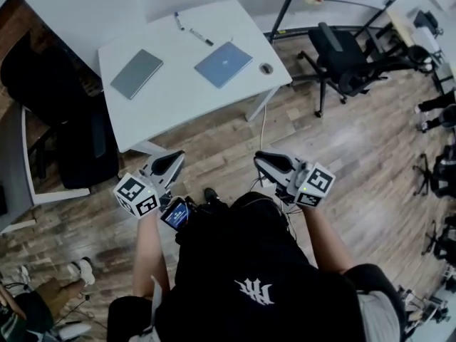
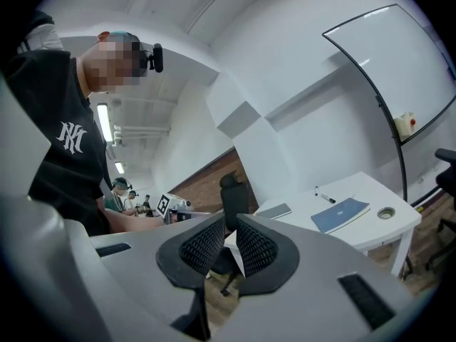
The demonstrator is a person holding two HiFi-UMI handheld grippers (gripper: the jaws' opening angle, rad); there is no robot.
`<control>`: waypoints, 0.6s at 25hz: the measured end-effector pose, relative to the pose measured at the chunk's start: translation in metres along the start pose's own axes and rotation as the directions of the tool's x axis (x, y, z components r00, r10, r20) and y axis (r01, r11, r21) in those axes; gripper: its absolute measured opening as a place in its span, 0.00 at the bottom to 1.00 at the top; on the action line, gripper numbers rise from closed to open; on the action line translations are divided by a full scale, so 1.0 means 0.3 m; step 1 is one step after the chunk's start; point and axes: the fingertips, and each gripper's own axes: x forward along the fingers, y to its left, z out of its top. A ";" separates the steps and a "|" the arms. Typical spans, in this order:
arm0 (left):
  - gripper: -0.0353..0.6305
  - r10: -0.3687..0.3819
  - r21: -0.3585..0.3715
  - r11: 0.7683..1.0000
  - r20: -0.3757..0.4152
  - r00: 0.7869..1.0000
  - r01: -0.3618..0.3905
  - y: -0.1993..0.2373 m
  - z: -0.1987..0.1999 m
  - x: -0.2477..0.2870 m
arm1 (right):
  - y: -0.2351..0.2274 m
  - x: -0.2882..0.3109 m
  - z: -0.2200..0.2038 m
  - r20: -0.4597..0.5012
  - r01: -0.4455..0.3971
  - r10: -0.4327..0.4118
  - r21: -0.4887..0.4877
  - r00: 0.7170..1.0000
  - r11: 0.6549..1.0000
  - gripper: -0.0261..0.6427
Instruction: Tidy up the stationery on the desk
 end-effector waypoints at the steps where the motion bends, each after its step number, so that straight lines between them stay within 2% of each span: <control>1: 0.05 0.003 -0.001 1.000 -0.003 1.000 -0.003 0.019 0.009 0.013 | -0.022 0.004 0.004 -0.007 0.008 -0.008 0.000 1.000 1.000 0.11; 7: 0.06 0.029 -0.012 0.999 -0.030 0.999 -0.030 0.141 0.022 0.082 | -0.162 0.045 0.035 -0.027 0.038 -0.038 -0.010 0.999 0.999 0.11; 15: 0.06 0.027 -0.004 1.000 -0.041 0.999 -0.027 0.262 0.100 0.275 | -0.432 0.105 0.110 -0.052 0.008 -0.009 -0.028 0.999 1.000 0.11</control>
